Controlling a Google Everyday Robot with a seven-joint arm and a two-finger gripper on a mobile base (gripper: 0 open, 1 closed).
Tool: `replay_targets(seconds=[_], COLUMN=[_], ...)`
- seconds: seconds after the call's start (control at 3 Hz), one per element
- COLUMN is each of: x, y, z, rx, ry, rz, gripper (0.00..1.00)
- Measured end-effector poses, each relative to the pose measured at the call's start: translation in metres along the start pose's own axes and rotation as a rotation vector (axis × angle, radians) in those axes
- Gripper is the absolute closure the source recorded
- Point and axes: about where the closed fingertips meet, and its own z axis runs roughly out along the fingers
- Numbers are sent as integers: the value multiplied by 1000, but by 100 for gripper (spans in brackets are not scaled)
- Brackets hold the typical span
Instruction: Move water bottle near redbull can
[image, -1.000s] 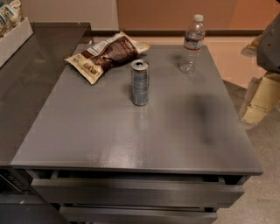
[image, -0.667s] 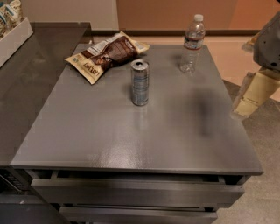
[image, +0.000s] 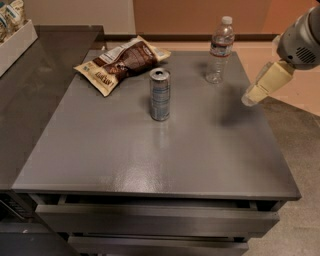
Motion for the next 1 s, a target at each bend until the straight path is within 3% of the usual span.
replay_targets(seconds=[0.67, 1.0], x=[-27, -42], y=[-64, -89], z=[47, 68], rx=[35, 41], ry=[-187, -272], rz=[166, 219], gripper=[0, 0])
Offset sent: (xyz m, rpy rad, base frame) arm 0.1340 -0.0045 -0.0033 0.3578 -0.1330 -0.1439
